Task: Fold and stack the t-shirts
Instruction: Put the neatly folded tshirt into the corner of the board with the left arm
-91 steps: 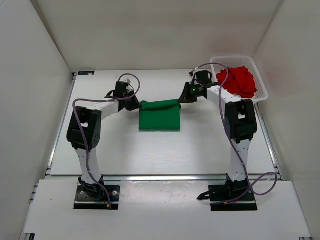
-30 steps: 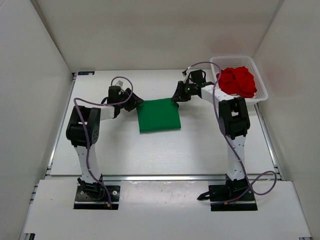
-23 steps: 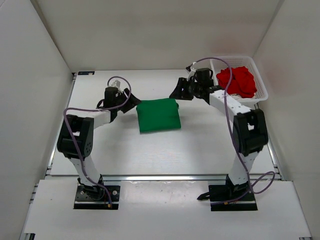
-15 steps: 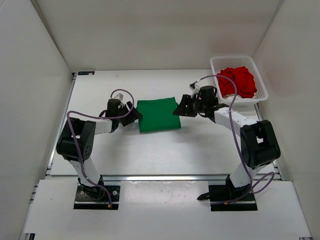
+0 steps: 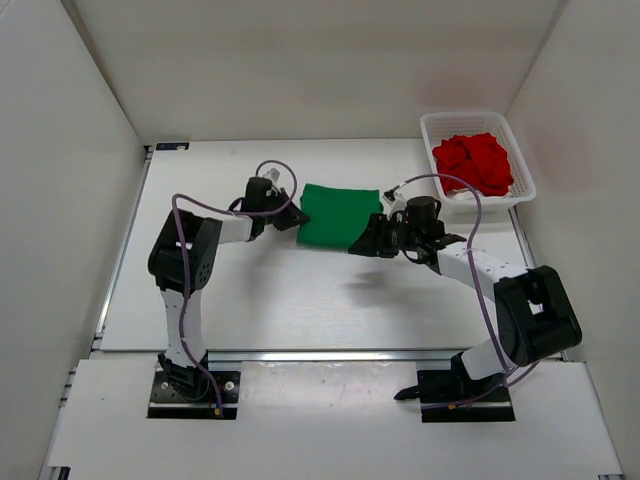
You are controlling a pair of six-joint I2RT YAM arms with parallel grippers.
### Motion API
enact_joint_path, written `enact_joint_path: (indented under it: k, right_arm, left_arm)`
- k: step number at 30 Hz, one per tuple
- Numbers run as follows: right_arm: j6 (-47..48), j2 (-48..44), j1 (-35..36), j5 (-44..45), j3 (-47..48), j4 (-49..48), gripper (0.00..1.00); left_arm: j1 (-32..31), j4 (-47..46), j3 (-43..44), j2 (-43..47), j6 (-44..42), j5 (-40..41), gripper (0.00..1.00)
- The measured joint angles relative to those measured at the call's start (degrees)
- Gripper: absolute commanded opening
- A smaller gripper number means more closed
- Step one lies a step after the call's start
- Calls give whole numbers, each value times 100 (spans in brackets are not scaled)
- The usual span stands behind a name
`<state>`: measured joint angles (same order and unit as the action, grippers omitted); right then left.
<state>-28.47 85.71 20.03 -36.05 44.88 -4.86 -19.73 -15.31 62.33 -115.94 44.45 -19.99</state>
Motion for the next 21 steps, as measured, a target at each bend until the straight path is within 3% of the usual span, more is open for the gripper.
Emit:
enact_joint_path:
  k: [5, 8, 10, 15, 17, 21]
  right_arm:
    - [-2, -256, -28, -70, -223, -74, 48]
    - [-2, -258, -17, -92, -258, -79, 48]
    - [-2, -256, 0, -120, -271, -90, 49]
    - [-4, -225, 146, -232, -299, -173, 48]
    - [-7, -223, 223, -282, -317, -184, 48]
    - [-11, -234, 321, -341, -407, -225, 48]
  left_arm:
    - [555, 496, 1172, -234, 50, -166, 0]
    - [1403, 505, 1403, -162, 61, -225, 0]
    - [2138, 385, 1207, -33, 114, -201, 0]
    - [3901, -155, -269, 542, 507, 122, 0]
    - [4183, -190, -527, 476, 656, 173, 0]
    - [4124, -343, -468, 105, 868, 109, 0]
